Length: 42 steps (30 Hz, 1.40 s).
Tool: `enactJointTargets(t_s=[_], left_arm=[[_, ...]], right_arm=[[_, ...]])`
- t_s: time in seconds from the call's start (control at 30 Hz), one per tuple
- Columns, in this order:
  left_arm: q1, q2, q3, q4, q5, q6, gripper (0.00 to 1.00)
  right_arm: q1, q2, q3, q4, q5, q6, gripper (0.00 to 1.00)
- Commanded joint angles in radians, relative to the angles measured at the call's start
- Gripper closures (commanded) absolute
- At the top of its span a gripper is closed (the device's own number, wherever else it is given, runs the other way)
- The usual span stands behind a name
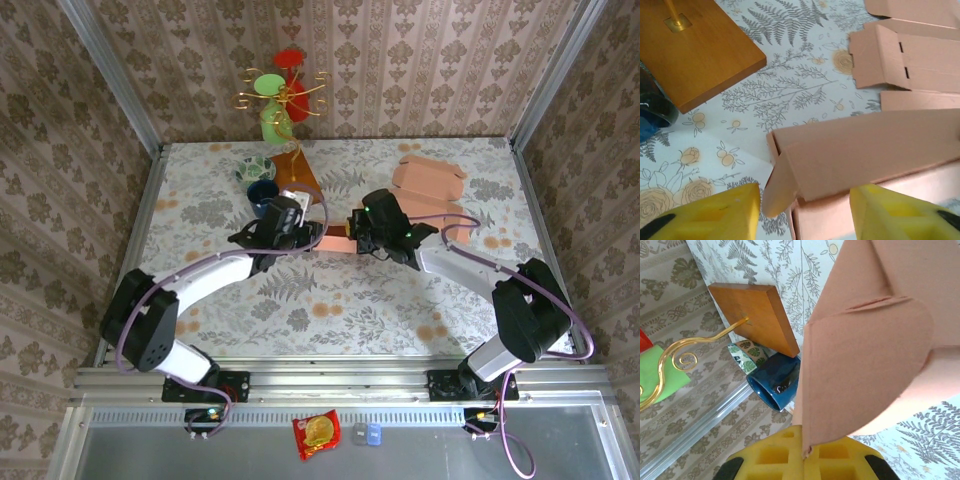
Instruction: Fold the paper box
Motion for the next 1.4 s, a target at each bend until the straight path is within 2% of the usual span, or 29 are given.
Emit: enactJointTargets(t_s=[0.0, 0.23, 0.37, 0.5, 0.73, 1.07, 1.37], left_arm=[[-0.003, -0.072, -0.035, -0.049, 0.071, -0.043, 0.47], [0.007, -0.235, -0.048, -0.169, 0.065, -0.100, 0.43], [0.062, -0.237, -0.017, -0.222, 0.126, -0.159, 0.44], [0.120, -0.174, 0.008, -0.221, 0.230, -0.219, 0.44], [0.150, -0.028, 0.059, -0.206, 0.333, -0.258, 0.45], [0.145, 0.132, 0.104, -0.175, 0.401, -0.284, 0.48], [0.134, 0.234, 0.141, -0.147, 0.417, -0.264, 0.48]], right_arm=[[-0.002, -0.027, -0.033, -0.001, -0.014, -0.019, 1.00], [0.000, -0.057, -0.050, -0.014, -0.034, -0.049, 1.00], [0.000, -0.079, -0.071, -0.021, -0.047, -0.074, 1.00], [0.000, -0.093, -0.116, -0.002, -0.063, -0.103, 1.00], [0.000, -0.120, -0.188, 0.009, -0.098, -0.115, 1.00], [0.000, -0.140, -0.235, 0.016, -0.105, -0.121, 1.00], [0.001, -0.147, -0.264, -0.008, -0.120, -0.133, 1.00]])
